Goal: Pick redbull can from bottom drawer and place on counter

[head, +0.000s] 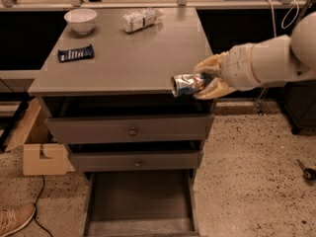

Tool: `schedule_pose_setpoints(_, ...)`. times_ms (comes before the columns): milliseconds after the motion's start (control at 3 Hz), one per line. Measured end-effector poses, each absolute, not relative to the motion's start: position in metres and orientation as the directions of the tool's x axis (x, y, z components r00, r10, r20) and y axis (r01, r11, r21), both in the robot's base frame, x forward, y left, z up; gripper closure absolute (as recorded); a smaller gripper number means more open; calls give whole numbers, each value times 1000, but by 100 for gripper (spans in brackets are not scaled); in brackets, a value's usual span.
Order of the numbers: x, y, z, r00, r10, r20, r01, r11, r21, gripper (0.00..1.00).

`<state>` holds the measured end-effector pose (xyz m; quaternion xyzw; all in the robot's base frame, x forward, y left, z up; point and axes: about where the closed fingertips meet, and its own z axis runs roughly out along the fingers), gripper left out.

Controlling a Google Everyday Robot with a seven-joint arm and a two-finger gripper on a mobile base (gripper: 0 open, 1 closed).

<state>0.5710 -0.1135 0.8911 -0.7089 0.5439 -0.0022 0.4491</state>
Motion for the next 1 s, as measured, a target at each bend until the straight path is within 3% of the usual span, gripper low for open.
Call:
schedule_pose_setpoints(333, 628, -96, 927, 410, -780, -473, -749, 8, -662, 100)
schedule_pose_setpoints(1000, 649, -93, 930, 392, -784, -482, -724, 60, -687, 100)
